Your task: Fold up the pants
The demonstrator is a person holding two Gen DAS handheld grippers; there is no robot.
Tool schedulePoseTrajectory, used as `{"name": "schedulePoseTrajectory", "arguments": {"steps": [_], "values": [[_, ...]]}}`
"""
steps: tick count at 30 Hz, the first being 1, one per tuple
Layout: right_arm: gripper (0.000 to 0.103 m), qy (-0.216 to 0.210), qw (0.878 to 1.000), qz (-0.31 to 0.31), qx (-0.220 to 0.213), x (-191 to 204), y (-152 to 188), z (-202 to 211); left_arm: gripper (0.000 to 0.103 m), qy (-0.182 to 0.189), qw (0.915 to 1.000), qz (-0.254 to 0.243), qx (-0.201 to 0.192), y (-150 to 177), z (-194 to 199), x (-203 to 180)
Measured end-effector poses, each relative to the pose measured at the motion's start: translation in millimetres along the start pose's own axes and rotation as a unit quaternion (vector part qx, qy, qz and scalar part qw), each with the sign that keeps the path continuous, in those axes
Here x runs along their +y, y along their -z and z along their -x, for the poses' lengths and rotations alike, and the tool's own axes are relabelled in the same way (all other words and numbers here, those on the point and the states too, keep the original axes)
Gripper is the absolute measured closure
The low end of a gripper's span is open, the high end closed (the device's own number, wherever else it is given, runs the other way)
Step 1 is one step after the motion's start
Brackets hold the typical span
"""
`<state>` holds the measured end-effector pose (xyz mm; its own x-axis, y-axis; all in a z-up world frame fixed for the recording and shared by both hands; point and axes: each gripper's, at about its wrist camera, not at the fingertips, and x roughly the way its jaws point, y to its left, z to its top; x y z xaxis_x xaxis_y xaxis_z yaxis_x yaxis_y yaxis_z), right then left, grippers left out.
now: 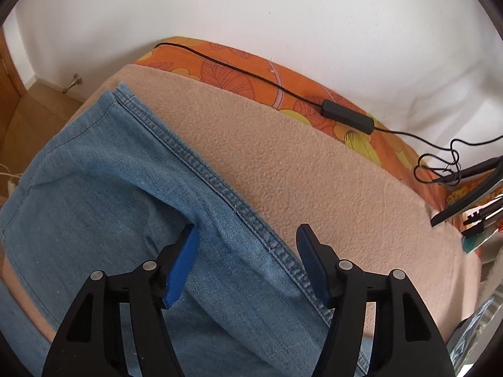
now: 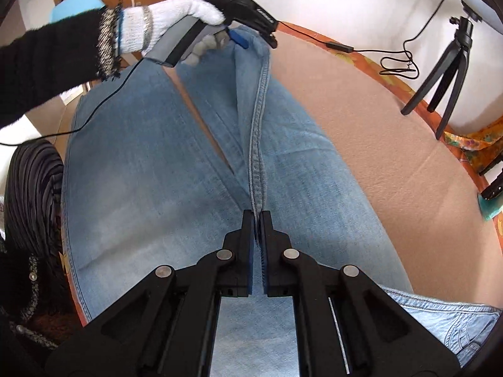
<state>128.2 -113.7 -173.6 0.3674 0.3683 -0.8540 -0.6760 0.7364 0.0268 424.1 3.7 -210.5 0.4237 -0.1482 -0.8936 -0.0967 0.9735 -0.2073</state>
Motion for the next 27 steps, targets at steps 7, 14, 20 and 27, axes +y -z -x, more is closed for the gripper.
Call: {"name": "schedulePoseTrajectory", "arguments": {"steps": [7,14,20,27], "values": [[0.099,0.026,1.000,-0.003,-0.017,2.0,-1.7,4.7,0.076,-0.062,0.9940,-0.069,-0.057,16.9,-0.7,-15.7],[0.099,0.061,0.995,-0.041,-0.066,-15.0,-18.2,41.8,0.099,0.016,0.9958,0.014,-0.089,14.1,29.3,25.9],[0.099,0.073,0.994,-0.030,-0.071,1.5,-18.8,68.1,0.099,0.041,0.9901,0.011,-0.134,21.8,82.7,38.3],[0.099,0.079,0.994,-0.012,-0.074,39.6,-6.4,103.4,0.099,0.061,0.9841,0.004,-0.167,60.3,144.0,60.5]]}}
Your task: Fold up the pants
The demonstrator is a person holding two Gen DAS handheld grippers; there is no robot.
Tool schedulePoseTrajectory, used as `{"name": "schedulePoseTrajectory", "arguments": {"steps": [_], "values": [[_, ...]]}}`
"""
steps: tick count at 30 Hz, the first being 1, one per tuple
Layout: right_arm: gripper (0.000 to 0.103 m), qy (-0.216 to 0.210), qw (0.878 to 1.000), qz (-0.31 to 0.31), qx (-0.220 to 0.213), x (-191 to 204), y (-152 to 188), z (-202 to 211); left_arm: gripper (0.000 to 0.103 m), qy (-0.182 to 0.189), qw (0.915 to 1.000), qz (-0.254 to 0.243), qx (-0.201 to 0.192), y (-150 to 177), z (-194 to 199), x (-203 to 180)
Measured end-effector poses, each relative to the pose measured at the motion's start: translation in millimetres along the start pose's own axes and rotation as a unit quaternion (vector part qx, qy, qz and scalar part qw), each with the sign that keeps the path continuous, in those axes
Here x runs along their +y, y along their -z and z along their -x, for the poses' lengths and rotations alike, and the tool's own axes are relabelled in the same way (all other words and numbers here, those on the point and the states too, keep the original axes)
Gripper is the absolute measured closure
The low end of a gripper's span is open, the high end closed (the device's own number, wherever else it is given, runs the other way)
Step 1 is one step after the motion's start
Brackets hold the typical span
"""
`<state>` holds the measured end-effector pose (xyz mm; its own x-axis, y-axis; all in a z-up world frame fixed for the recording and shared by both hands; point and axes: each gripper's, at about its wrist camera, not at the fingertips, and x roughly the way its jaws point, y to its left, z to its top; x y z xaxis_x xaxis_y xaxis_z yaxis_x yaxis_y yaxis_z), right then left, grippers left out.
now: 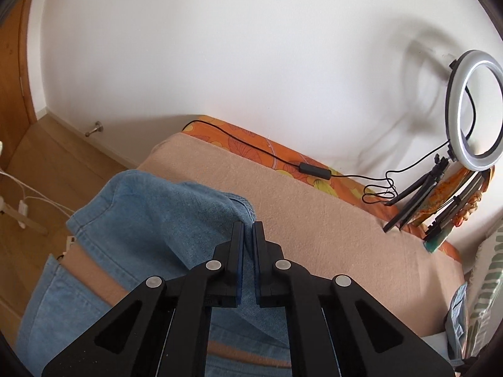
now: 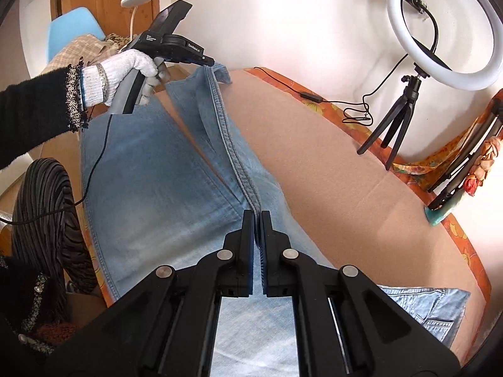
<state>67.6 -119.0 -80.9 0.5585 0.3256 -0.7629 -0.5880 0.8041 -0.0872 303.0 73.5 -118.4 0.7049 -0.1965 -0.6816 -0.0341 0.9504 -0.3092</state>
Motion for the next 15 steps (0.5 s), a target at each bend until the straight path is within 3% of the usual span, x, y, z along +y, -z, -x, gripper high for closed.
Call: {"name": "schedulePoseTrajectory", "arguments": {"steps": [9,12,15], "values": [[0.099,-0.026,0.999,0.020,0.025,48.6,32.7,37.2,0.100,0.007,0.9989,0.023,-0.039,62.0,78.6,34.6],[0.099,-0.040,0.998,0.031,0.038,68.1,50.0,41.6,0.100,-0.002,0.9991,0.030,-0.030,96.2,91.1,53.6],[0.099,-0.047,0.997,0.037,0.056,79.6,65.2,34.7,0.100,-0.023,0.9997,-0.002,-0.005,125.5,94.1,59.0]]}}
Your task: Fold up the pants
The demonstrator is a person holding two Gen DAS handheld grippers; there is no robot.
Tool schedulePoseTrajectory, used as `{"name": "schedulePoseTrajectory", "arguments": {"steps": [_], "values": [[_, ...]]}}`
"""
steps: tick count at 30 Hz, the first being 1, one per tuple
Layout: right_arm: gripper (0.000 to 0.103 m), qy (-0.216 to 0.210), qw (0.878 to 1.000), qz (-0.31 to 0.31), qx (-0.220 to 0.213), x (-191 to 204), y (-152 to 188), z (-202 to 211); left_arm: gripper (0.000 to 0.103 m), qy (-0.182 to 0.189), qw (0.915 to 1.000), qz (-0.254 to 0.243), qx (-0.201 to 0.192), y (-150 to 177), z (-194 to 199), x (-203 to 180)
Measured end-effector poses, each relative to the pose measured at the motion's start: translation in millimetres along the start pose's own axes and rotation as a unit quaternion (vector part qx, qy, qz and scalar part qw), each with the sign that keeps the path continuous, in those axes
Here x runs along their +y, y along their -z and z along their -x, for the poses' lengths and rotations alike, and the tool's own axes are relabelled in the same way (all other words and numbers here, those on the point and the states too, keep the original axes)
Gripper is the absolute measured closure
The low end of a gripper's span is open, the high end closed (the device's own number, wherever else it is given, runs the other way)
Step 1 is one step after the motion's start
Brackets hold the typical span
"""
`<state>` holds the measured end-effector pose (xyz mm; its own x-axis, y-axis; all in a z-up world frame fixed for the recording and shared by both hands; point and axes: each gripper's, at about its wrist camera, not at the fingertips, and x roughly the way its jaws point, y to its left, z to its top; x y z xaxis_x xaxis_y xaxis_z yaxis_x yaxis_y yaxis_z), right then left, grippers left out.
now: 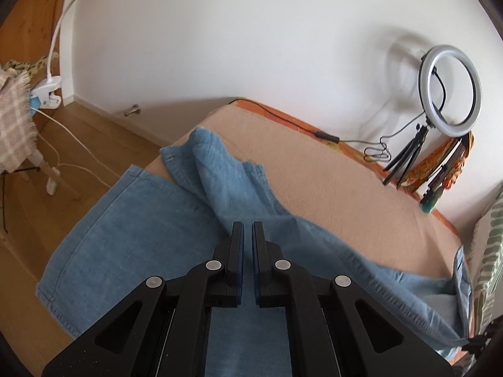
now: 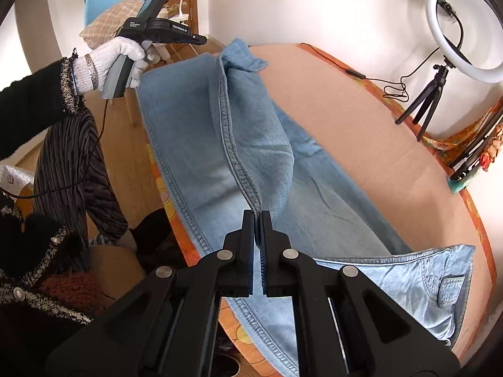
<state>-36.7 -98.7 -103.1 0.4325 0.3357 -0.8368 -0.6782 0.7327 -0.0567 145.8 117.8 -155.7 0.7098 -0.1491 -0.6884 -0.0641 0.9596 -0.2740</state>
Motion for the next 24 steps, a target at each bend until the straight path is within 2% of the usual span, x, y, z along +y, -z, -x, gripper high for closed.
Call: {"name": "schedulePoseTrajectory", "arguments": {"steps": [3,5,8,10,12,17,21,24], "values": [[0.099,-0.015,1.000,-0.017,0.011,-0.2,8.2,-11.7,0.099,-0.014,0.9994,-0.028,0.015,13.2,0.1,-0.6],[0.099,-0.023,0.999,-0.024,0.015,1.6,13.1,-17.5,0.095,-0.015,0.9986,-0.047,0.020,12.4,-3.0,-8.2],[0.099,-0.029,0.999,-0.026,0.026,8.3,20.9,-25.8,0.077,0.001,0.9968,-0.070,0.038,1.1,-14.5,-25.5],[0.099,-0.028,0.999,-0.026,0.032,14.3,25.1,-30.3,0.057,0.011,0.9948,-0.086,0.053,-5.7,-23.4,-36.1],[0.099,-0.025,0.999,-0.026,0.036,19.7,28.0,-34.0,0.050,0.017,0.9929,-0.095,0.069,-15.6,-37.8,-48.5],[0.099,-0.025,0.998,-0.034,0.041,23.8,30.3,-40.4,0.047,-0.014,0.9871,-0.115,0.110,-38.8,-91.2,-74.8],[0.099,-0.029,0.998,-0.042,0.041,23.9,31.9,-43.2,0.047,-0.054,0.9847,-0.082,0.144,-46.1,-137.1,-70.4],[0.099,-0.036,0.998,-0.046,0.039,20.8,32.3,-43.0,0.047,-0.072,0.9794,-0.073,0.174,-39.8,-161.2,-65.3]]}}
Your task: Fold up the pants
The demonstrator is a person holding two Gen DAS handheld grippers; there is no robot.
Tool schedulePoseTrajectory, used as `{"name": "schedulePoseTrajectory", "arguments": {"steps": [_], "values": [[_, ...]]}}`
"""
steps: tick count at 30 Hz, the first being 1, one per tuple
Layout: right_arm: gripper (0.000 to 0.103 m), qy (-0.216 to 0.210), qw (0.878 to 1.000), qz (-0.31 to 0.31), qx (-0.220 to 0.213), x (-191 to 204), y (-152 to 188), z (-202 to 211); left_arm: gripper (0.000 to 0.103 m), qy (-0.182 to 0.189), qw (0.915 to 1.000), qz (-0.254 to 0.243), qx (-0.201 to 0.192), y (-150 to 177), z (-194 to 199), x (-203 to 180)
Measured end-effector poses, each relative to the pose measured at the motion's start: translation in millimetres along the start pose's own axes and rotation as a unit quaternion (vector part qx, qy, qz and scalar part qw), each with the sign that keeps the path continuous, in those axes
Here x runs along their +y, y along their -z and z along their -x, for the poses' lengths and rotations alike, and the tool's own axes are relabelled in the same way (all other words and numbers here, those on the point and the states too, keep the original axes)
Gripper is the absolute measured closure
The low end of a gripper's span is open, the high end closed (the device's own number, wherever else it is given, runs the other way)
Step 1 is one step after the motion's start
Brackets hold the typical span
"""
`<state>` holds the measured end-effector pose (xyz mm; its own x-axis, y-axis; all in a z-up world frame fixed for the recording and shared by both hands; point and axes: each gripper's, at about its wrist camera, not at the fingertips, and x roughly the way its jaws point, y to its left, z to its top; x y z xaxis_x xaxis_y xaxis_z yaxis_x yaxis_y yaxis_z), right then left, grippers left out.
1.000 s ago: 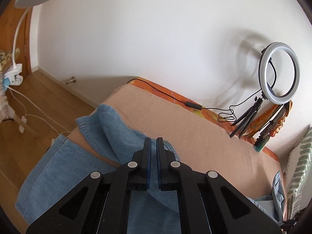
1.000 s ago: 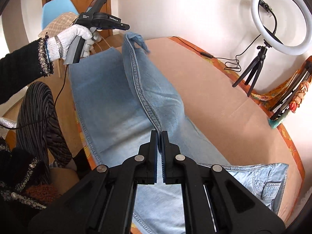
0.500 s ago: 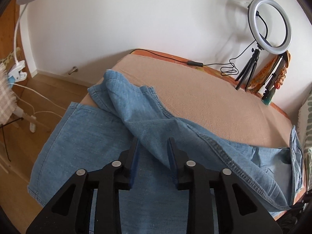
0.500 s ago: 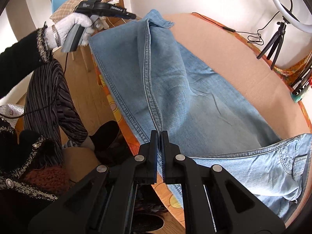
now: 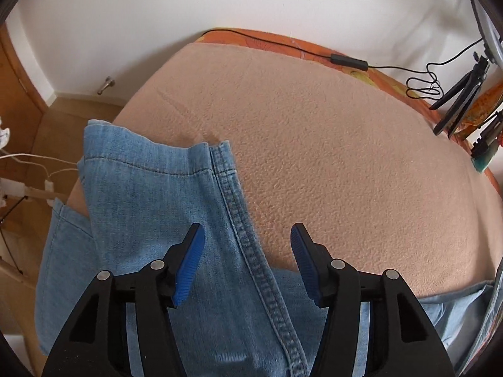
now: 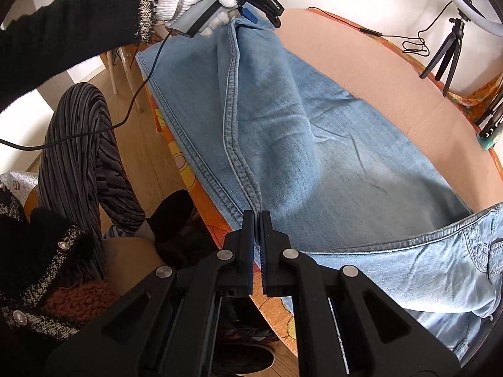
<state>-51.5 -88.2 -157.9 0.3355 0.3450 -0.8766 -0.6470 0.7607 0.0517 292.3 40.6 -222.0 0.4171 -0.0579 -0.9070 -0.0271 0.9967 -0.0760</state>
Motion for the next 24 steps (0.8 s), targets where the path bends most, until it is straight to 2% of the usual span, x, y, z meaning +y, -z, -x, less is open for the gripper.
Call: {"name": "schedulePoseTrajectory", "arguments": {"steps": [3,6,8,10,11,13,19,24], "values": [[0.099,-0.008,1.000,-0.008,-0.006,-5.4,-0.7,0.6,0.047,-0.014,0.9999,-0.009,0.002,5.4,-11.6,-0.9],[0.099,-0.015,1.000,-0.015,-0.011,-8.9,-2.0,0.5,0.046,-0.020,0.9994,-0.023,-0.018,8.3,-11.9,-1.8],[0.099,-0.013,1.000,-0.016,-0.015,-11.2,-3.4,1.2,0.050,-0.018,0.9990,-0.030,-0.029,8.6,-12.5,-0.6],[0.099,-0.013,0.999,-0.022,-0.020,-14.2,-4.9,3.4,0.084,-0.025,0.9983,-0.031,-0.042,8.7,-10.9,3.4],[0.099,-0.013,0.999,-0.025,-0.024,-16.4,-6.0,4.7,0.085,-0.021,0.9984,-0.031,-0.043,7.7,-10.9,6.0],[0.099,-0.011,0.999,-0.029,-0.030,-20.8,-8.2,6.5,0.095,-0.015,0.9986,-0.024,-0.046,8.0,-9.7,11.3],[0.099,-0.001,0.999,-0.034,-0.038,-25.1,-6.7,9.7,0.098,0.019,0.9965,0.024,-0.077,16.2,14.0,39.5],[0.099,0.003,0.999,-0.033,-0.043,-28.4,-6.7,15.7,0.098,0.047,0.9864,0.080,-0.135,38.5,61.5,86.2]]}}
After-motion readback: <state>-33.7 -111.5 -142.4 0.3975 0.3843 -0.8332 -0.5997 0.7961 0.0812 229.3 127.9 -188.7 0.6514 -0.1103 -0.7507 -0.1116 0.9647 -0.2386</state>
